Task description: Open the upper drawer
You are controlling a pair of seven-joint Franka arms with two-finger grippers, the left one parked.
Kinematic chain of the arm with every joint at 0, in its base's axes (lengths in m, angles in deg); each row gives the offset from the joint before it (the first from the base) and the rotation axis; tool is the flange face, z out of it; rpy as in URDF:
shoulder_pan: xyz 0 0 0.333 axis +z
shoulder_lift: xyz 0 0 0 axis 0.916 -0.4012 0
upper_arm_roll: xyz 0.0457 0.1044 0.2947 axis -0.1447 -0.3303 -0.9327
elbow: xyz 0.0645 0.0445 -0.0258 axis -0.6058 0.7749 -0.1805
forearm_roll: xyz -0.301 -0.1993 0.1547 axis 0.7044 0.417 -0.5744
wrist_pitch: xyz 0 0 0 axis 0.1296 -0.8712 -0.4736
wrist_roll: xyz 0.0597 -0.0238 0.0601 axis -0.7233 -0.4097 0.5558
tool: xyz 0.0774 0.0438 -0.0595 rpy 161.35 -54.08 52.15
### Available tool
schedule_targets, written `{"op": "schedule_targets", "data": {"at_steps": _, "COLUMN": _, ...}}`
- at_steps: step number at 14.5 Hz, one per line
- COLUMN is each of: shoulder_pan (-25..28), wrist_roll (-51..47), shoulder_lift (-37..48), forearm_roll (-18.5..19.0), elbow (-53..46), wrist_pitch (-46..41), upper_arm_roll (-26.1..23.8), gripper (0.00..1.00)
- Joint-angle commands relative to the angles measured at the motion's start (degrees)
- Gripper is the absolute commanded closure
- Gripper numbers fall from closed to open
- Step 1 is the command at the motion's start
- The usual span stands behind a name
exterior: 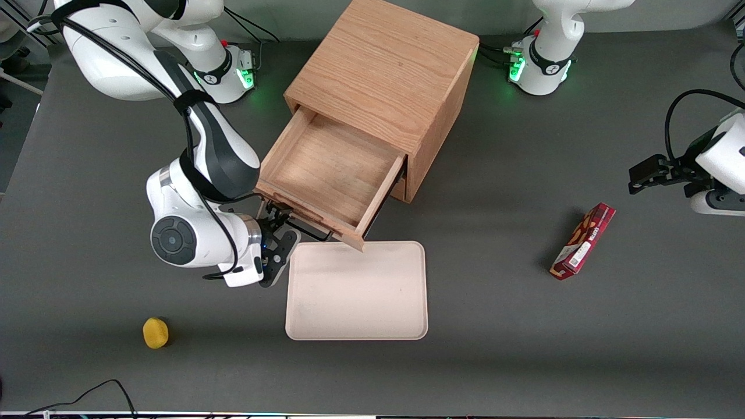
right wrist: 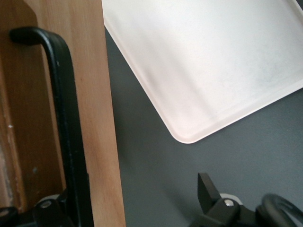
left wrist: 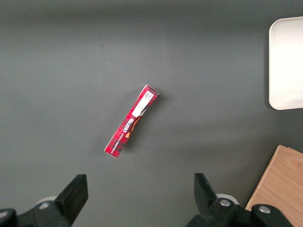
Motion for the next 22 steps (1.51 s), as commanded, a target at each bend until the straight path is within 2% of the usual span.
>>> {"op": "schedule_targets", "data": {"at_steps": 1, "shoulder_pan": 0.7, "wrist_roll": 1.2, "shoulder_lift": -1.2, "forearm_roll": 1.2, "elbow": -2.2, "wrist_pitch": -1.0, "upper_arm_roll": 0.4, "gripper": 0.00}}
{"op": "schedule_targets", "data": {"at_steps": 9, "shoulder_pan": 3.2, "wrist_roll": -3.9, "shoulder_lift": 0.1, "forearm_roll": 0.7, "elbow": -2.9, "wrist_pitch": -1.8, "upper_arm_roll": -0.2, "gripper": 0.00}}
{"op": "schedule_targets", "data": {"at_steps": 14, "shoulder_pan": 3.4, "wrist_roll": -4.3, "shoulder_lift": -0.1, "forearm_roll": 0.6, "elbow": -8.2, "wrist_pitch": -8.3, "upper_arm_roll": -0.8, "gripper": 0.00}}
{"op": "schedule_targets", "data": {"at_steps": 17, "shoulder_pan": 3.3, "wrist_roll": -4.3, "shoulder_lift": 0.0, "forearm_roll": -1.0, "elbow": -11.3, "wrist_pitch": -13.2, "upper_arm_roll": -0.7, "gripper": 0.00}}
{"op": "schedule_targets", "data": {"at_steps": 20, "shoulder_pan": 1.9, "wrist_roll": -4.2, "shoulder_lift": 2.3, "forearm_roll": -1.9, "elbow": -13.4, "wrist_pitch": -18.4, "upper_arm_roll": -0.6, "gripper": 0.00}}
{"op": "schedule_targets", "data": {"at_steps": 22, "shoulder_pan": -2.0, "wrist_roll": -3.5, "shoulder_lift": 7.0, "forearm_roll": -2.0, "elbow": -12.6, "wrist_pitch": -19.3, "upper_arm_roll": -1.0, "gripper": 0.00}}
